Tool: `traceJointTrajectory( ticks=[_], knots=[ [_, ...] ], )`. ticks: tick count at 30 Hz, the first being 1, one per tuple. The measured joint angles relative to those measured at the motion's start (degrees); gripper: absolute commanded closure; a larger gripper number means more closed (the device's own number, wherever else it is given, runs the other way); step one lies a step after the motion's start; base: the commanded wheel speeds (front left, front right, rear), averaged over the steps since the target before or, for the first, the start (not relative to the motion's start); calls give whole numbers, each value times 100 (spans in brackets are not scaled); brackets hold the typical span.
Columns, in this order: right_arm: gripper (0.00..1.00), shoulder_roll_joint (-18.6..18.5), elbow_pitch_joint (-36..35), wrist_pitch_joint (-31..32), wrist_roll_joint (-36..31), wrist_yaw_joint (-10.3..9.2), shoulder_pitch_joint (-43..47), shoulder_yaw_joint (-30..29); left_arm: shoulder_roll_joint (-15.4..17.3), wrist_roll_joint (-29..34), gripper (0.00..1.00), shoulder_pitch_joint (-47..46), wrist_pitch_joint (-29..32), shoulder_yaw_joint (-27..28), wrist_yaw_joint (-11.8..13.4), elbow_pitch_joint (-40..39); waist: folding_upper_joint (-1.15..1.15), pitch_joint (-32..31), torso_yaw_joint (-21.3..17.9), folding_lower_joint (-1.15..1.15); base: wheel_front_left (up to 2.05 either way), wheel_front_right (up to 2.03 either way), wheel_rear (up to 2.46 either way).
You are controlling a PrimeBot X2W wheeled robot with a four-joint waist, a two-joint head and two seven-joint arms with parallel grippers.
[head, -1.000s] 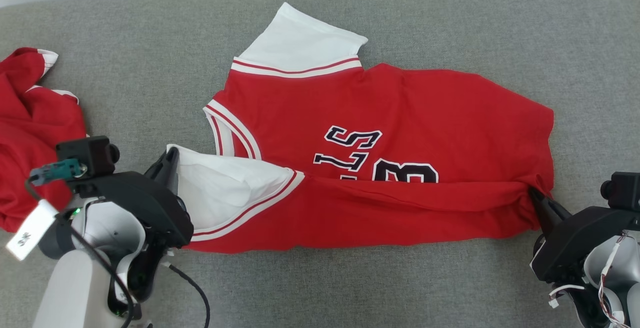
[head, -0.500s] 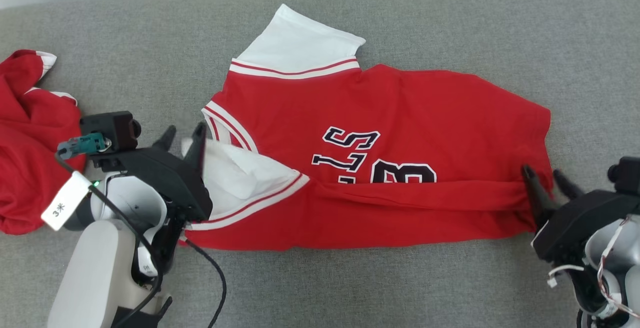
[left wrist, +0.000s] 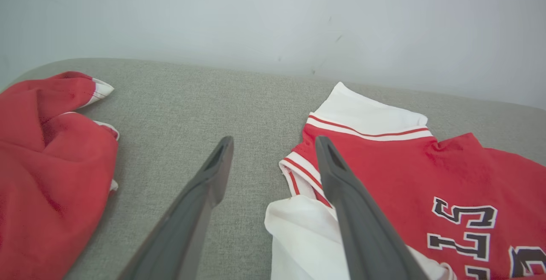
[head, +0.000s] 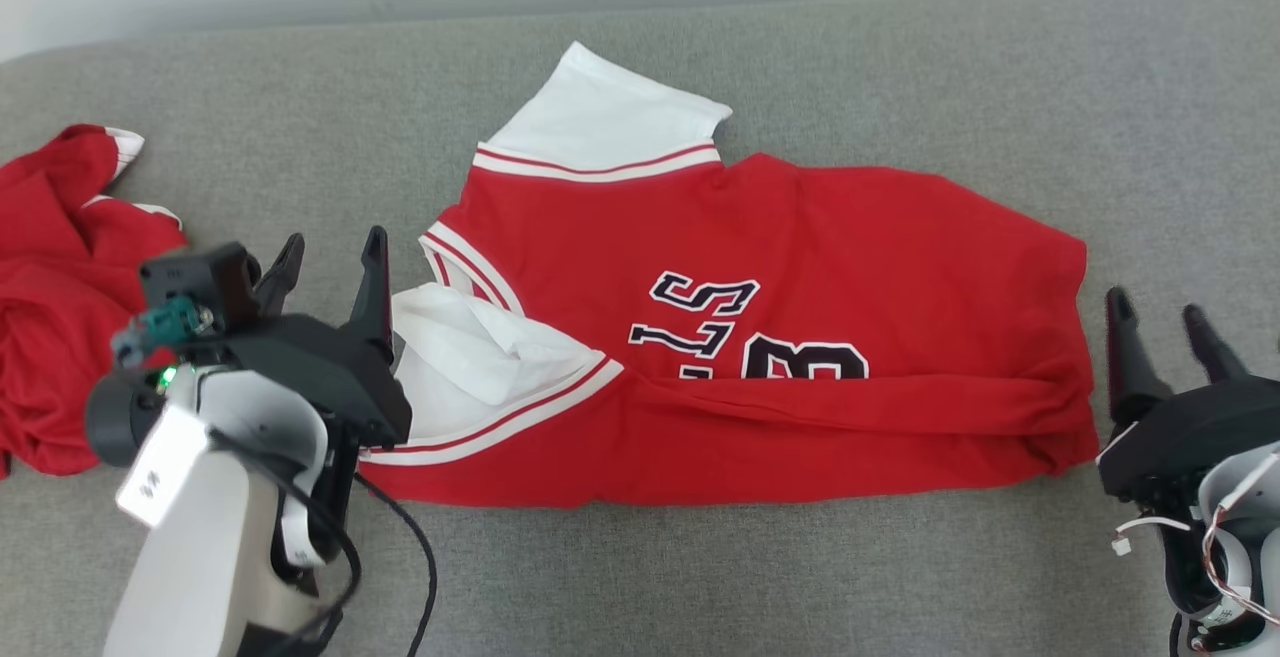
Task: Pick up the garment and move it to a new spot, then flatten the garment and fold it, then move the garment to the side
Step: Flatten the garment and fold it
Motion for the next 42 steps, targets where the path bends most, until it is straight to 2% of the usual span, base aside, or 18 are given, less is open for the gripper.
traceJointTrajectory(
  ticks=[5,8,24,29,42],
  knots=[
    [0,114,-93,-794,-47,-43,14,-52,220,334,0,366,-702,-268,-115,-227,0,-212,12,0,0,0,0],
    [0,166,-102,-1256,-60,9,38,60,292,465,0,661,-1189,-352,-156,-374,0,-368,14,0,0,0,0],
    [0,258,198,-2883,-360,58,1134,480,443,722,0,2452,-2727,-312,-57,-582,-1,-1305,45,-1,0,0,0],
    [0,275,232,-3225,-374,48,1329,521,486,782,0,2823,-2813,-271,-56,-742,-1,-1495,34,-2,0,0,0],
    [0,282,554,-3340,-415,14,1540,728,511,665,0,3170,-2862,-255,-115,-636,-1,-1652,-90,-1,0,0,0]
  ],
)
